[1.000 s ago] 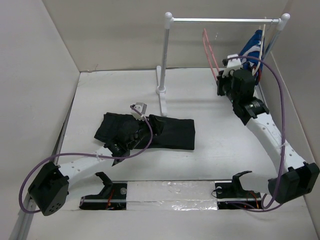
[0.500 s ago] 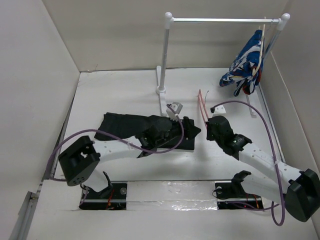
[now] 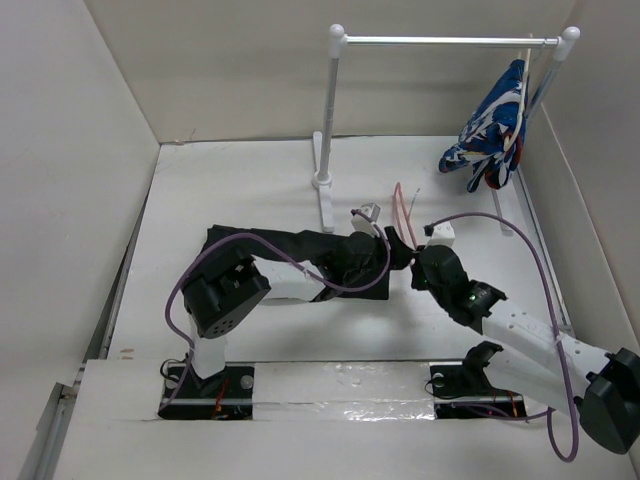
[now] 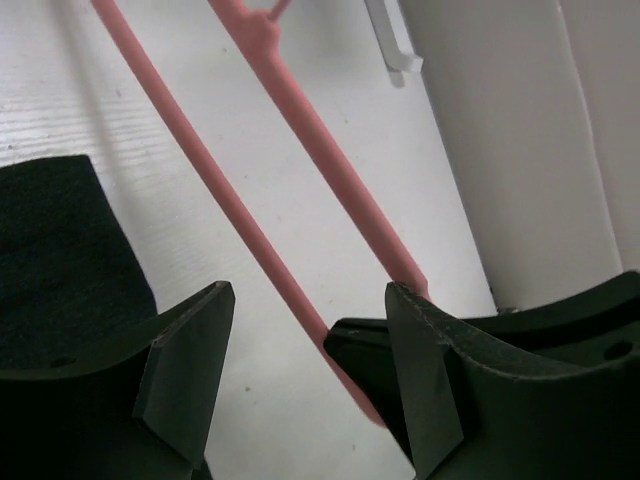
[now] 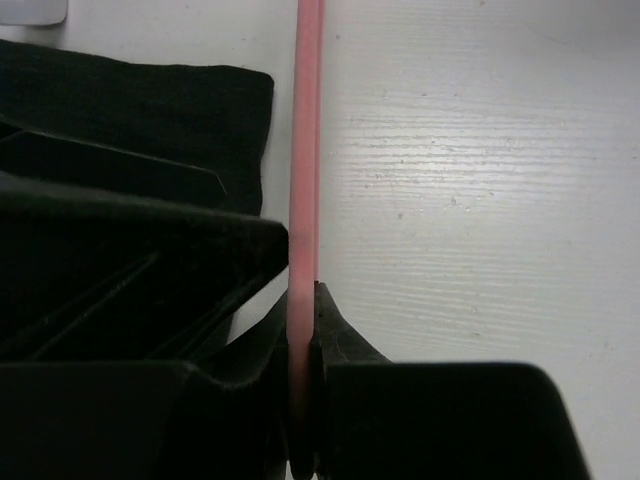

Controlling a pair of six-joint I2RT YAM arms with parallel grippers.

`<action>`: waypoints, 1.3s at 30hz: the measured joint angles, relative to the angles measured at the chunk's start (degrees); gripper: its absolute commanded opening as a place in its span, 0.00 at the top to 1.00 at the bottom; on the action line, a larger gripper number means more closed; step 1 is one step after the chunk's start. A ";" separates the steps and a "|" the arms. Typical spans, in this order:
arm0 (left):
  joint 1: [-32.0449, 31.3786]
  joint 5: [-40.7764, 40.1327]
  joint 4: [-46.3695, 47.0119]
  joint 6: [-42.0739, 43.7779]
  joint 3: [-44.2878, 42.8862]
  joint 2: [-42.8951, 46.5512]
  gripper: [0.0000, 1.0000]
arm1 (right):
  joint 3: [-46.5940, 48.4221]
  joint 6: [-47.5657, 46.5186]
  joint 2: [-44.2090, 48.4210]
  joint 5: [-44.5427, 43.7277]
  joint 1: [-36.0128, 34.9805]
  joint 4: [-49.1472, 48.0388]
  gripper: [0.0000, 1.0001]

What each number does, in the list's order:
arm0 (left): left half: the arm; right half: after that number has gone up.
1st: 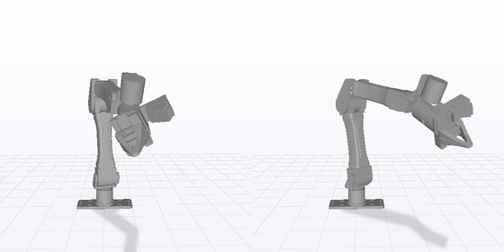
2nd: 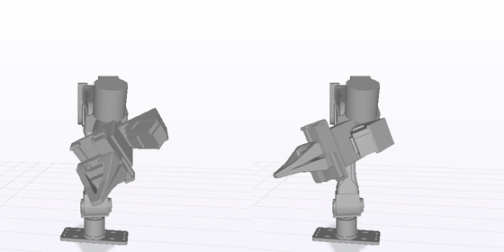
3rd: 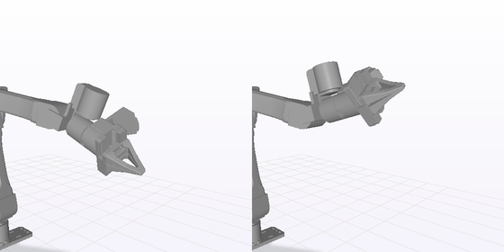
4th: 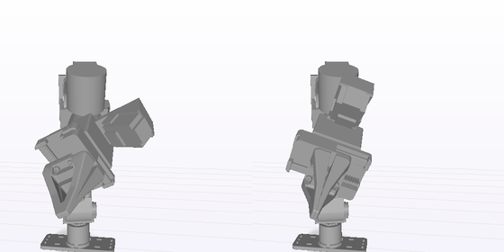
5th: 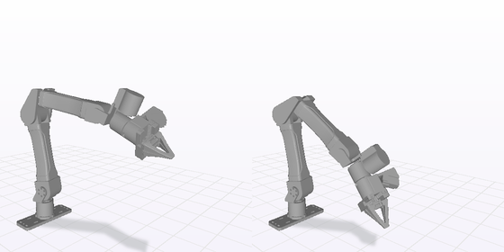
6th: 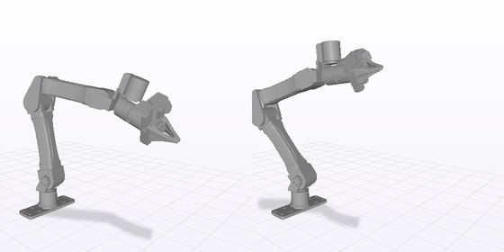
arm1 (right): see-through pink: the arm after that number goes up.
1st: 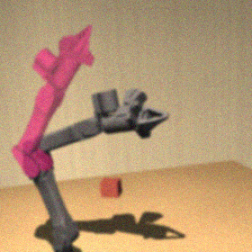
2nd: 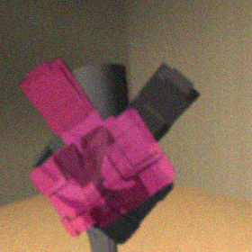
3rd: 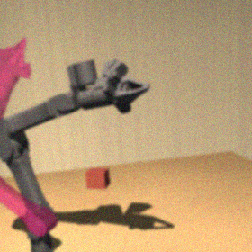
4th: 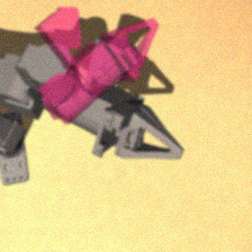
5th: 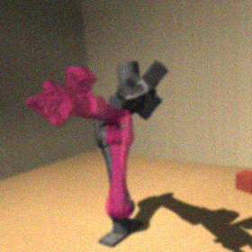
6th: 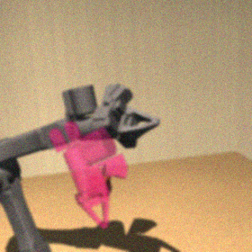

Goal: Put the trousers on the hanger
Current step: Pick up the hanger from the clothesline.

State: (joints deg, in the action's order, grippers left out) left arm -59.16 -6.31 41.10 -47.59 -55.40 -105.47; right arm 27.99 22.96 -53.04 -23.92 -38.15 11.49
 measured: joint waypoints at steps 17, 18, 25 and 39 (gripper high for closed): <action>0.48 -1.46 3.80 -4.39 -8.72 -7.67 0.51 | -2.34 1.95 1.75 0.33 -0.90 -1.66 1.00; 0.42 -1.29 3.72 -4.61 -8.72 -7.96 0.54 | -2.34 2.01 1.75 0.37 -0.96 -1.68 0.98; -0.02 0.15 4.24 -9.46 -9.11 -8.46 1.00 | -3.10 5.14 1.40 -1.40 -3.63 -1.29 0.64; 0.22 4.74 15.74 -8.72 8.59 -6.97 1.00 | -2.14 6.16 19.61 1.68 -7.96 8.48 0.30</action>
State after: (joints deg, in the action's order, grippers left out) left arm -58.94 -1.56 56.84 -56.31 -46.81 -112.44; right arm 25.85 29.12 -33.43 -22.24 -46.11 19.97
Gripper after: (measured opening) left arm 0.057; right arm 0.823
